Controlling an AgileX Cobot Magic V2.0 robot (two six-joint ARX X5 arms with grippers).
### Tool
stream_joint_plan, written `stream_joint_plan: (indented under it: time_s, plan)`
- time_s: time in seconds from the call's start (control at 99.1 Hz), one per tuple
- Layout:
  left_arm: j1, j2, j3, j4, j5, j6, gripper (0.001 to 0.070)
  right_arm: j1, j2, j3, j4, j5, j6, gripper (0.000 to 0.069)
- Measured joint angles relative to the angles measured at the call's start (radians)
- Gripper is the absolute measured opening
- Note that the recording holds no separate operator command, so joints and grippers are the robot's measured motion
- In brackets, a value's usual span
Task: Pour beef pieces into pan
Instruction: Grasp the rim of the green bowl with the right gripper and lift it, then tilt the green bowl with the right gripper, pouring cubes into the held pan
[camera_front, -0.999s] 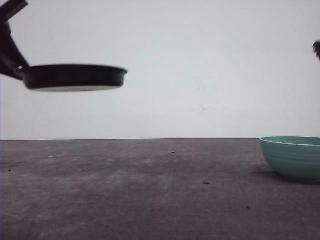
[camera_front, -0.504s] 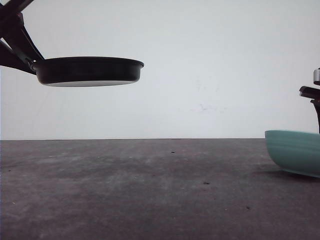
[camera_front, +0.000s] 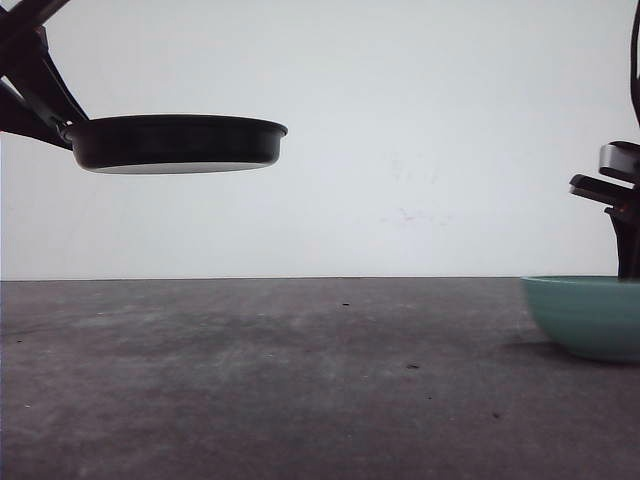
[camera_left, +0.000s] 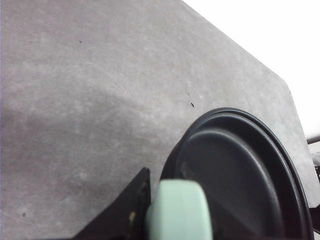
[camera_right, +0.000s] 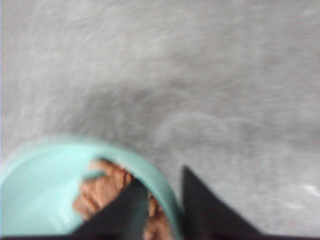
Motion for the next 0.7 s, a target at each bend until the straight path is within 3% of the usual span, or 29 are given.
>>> stream_joint_plan:
  time_s: [0.101, 0.363, 0.494, 0.696]
  plan:
    - [0.000, 0.000, 0.000, 0.000, 0.000, 0.000, 0.0049, 0.015, 0.000, 0.000, 0.013, 0.001, 0.000, 0.0030]
    - [-0.009, 0.000, 0.000, -0.005, 0.001, 0.000, 0.0049, 0.037, -0.003, 0.000, 0.080, -0.078, 0.000, 0.0024]
    - [-0.044, 0.000, 0.000, -0.007, 0.002, -0.001, 0.0049, 0.073, -0.050, 0.000, 0.135, -0.073, 0.001, 0.0024]
    - [-0.124, 0.007, 0.000, -0.006, -0.003, -0.026, 0.0049, 0.179, -0.219, 0.003, 0.331, -0.043, 0.058, 0.0022]
